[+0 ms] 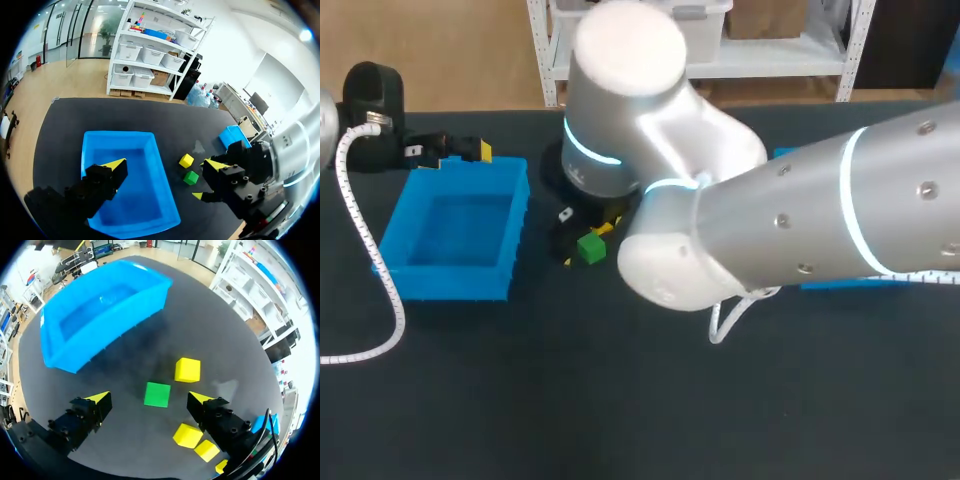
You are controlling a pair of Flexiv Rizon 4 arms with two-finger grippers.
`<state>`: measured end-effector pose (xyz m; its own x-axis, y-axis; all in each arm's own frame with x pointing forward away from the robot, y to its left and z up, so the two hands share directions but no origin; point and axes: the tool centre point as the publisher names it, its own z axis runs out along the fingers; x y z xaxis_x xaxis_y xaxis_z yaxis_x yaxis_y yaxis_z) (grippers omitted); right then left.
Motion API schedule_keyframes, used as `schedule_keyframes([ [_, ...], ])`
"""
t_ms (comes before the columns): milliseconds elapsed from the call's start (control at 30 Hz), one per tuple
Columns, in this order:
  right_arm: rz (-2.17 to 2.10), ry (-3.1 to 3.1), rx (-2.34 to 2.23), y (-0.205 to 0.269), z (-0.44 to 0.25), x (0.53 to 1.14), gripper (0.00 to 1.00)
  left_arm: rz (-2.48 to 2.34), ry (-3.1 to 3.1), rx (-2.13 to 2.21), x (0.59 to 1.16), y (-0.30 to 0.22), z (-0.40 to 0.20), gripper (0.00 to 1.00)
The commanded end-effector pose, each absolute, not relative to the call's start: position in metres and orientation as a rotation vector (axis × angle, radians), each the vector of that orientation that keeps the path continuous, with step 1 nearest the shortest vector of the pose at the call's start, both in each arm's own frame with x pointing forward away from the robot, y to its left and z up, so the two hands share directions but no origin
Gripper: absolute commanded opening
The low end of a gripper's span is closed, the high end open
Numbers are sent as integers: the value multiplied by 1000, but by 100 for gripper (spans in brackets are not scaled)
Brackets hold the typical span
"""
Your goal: Put the green cubes in the right bin and the yellow cubes in the left bin.
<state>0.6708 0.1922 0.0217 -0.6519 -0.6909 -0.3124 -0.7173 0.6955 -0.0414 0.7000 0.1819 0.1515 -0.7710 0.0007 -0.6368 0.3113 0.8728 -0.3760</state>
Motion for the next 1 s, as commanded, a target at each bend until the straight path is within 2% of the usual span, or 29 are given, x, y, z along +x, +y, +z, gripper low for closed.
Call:
schedule_keyframes([
  [33, 107, 2611, -1110, 198, 11, 668, 100, -634, 2376, 230, 700, 184, 150, 100],
  [267, 104, 2650, -1071, 200, -5, 670, 100, -634, 2376, 230, 700, 184, 150, 100],
  [300, 103, 2661, -1061, 199, -8, 671, 97, -634, 2376, 230, 700, 184, 150, 100],
  [333, 103, 2663, -1060, 199, -11, 672, 84, -634, 2376, 230, 700, 184, 150, 100],
  [367, 99, 2666, -1055, 199, -13, 673, 49, -634, 2376, 230, 700, 184, 150, 100],
  [467, 90, 2677, -1039, 197, -19, 678, 0, -634, 2376, 230, 700, 184, 150, 100],
  [767, 60, 2669, -999, 186, -18, 692, 0, -634, 2376, 230, 700, 184, 150, 100],
  [1000, 52, 2583, -959, 169, 20, 703, 0, -634, 2376, 230, 700, 184, 150, 100],
])
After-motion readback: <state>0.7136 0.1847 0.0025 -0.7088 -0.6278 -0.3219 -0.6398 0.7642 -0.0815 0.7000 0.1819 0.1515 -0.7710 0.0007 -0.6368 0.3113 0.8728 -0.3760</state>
